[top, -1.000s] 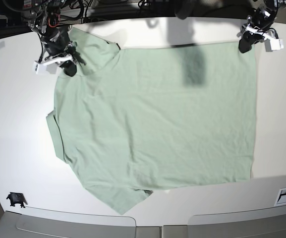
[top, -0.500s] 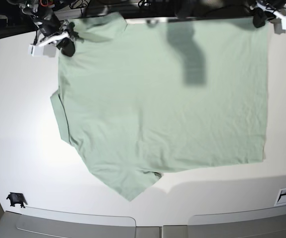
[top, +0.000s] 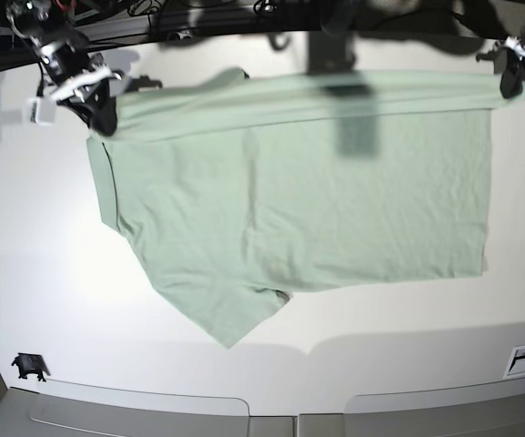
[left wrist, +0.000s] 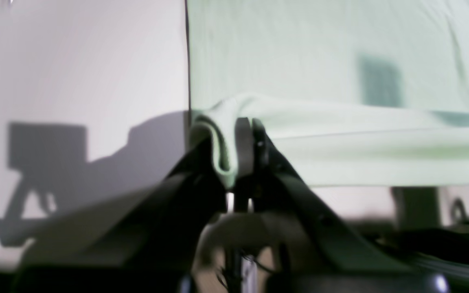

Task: Fold the T-shirt properly
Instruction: 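Lift the shoulder edge with both grippers and fold it over the shirt, then release the fabric and move the right gripper to the sleeve, then grasp the sleeve with the right gripper and fold it inward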

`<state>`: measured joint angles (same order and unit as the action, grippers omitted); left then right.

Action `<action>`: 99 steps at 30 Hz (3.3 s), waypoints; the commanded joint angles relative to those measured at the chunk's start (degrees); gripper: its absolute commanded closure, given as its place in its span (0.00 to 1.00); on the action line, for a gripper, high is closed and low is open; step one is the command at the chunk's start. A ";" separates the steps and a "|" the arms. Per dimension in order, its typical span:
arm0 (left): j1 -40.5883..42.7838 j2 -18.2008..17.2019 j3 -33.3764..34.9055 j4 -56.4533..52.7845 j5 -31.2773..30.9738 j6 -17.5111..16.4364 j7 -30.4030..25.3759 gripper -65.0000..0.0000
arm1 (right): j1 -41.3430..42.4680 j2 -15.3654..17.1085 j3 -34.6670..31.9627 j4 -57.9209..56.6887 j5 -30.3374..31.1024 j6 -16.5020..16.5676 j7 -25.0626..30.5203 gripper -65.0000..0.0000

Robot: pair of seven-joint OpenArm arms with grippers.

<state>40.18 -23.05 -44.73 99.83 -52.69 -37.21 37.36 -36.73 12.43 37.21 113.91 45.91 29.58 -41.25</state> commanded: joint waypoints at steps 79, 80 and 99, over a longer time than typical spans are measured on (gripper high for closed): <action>-15.26 -14.12 -7.45 -8.72 4.63 2.05 -5.25 0.62 | 14.01 -2.80 -10.25 -17.49 12.85 6.01 -10.23 1.00; -15.26 -14.12 -7.45 -8.72 4.63 2.05 -5.25 0.62 | 15.65 -3.13 -10.60 -17.49 12.57 6.01 -10.23 1.00; -15.23 -14.12 -7.45 -8.72 4.63 2.05 -4.92 0.62 | 33.20 -5.31 -29.46 -17.55 -24.44 -1.95 6.32 0.63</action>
<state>25.06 -35.73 -51.55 90.28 -46.92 -34.96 33.52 -4.10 6.96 7.62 95.31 20.78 27.20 -35.99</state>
